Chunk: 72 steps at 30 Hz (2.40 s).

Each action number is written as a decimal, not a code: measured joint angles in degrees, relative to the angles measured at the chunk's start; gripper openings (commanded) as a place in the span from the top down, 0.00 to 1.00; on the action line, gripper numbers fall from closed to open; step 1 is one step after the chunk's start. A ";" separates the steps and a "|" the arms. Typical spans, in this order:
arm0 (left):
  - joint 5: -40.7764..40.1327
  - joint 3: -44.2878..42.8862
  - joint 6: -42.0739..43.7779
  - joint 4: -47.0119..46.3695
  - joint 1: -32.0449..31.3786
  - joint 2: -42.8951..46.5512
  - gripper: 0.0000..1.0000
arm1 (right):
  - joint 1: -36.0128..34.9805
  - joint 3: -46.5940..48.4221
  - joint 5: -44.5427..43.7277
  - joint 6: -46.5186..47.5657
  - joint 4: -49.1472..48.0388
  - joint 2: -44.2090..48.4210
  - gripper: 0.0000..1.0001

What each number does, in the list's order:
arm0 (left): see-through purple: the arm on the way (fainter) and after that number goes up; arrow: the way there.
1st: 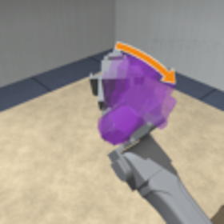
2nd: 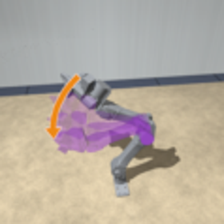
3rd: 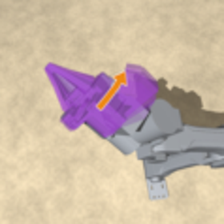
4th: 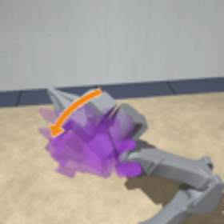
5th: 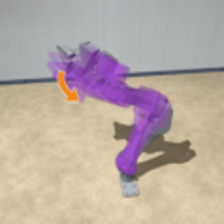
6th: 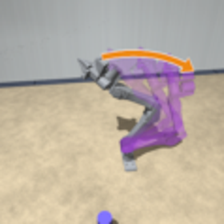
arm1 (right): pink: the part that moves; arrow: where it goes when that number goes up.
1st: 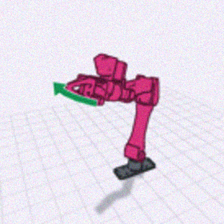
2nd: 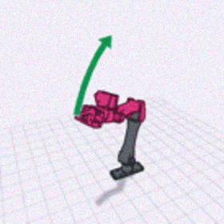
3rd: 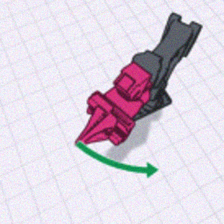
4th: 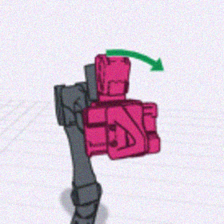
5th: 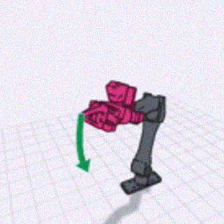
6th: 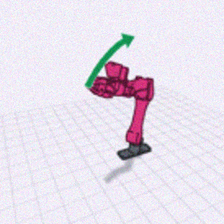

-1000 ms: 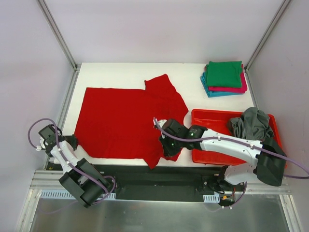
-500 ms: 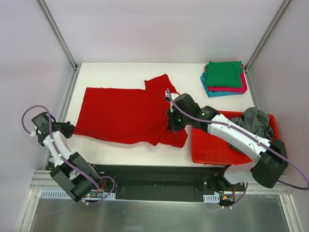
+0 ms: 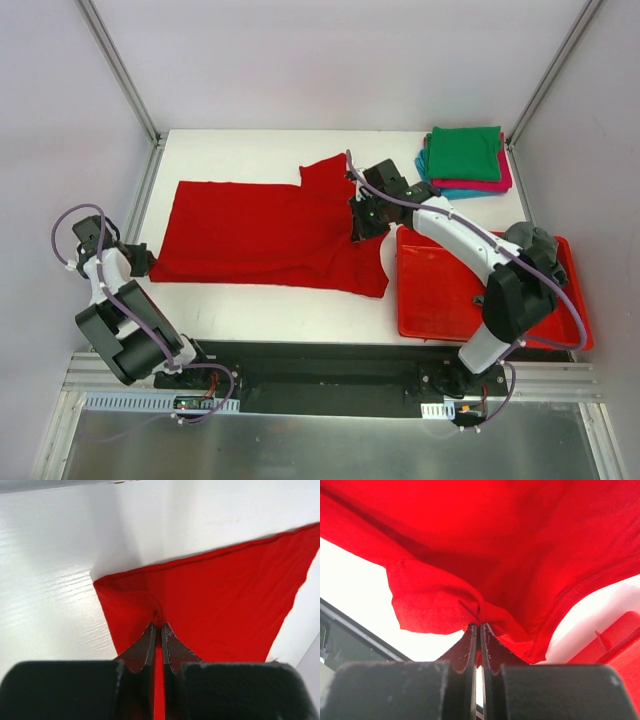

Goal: Fold and stack the t-shirts
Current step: Fold the flattened tshirt in 1/3 of the way

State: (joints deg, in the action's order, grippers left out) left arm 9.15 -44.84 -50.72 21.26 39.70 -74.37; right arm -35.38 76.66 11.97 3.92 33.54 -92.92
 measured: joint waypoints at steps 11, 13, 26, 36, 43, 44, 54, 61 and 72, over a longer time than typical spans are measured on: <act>-2.19 -2.54 -1.18 0.11 0.00 -7.67 1.00 | 3.10 4.68 2.05 1.95 1.66 -6.29 1.00; -2.19 -2.95 -1.20 0.15 -0.09 -7.93 1.00 | 3.37 5.20 1.99 2.05 1.75 -6.99 1.00; -5.22 -7.21 -0.81 0.79 -4.09 -12.81 0.63 | 5.88 14.95 0.76 4.98 2.73 -17.20 0.95; -5.09 -17.68 2.38 6.54 -4.50 -13.40 0.01 | 8.96 24.68 -5.97 4.17 5.25 -26.58 0.15; -3.58 -11.87 2.34 8.07 -6.93 4.28 0.01 | 8.46 8.52 -6.27 2.45 1.53 -10.49 0.00; -3.45 -10.25 2.45 8.04 -7.48 6.49 0.01 | 8.04 5.07 -4.52 1.99 0.24 -7.32 0.01; -0.26 11.98 5.88 3.82 -9.77 21.05 0.01 | -5.55 -2.03 5.79 -2.69 -10.08 -10.84 0.00; 1.95 15.23 9.66 -2.21 -10.12 18.01 0.01 | -5.33 2.62 4.92 -6.97 -11.85 -20.46 0.00; 4.61 17.05 11.30 -7.21 -10.12 11.96 0.01 | -5.14 15.17 -1.90 -8.09 -15.02 -29.51 0.00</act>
State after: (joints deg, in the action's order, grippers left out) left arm 13.76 -27.79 -39.42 14.04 29.58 -62.41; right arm -40.51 91.83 10.07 -4.16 18.52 -122.43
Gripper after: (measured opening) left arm 0.990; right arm 0.993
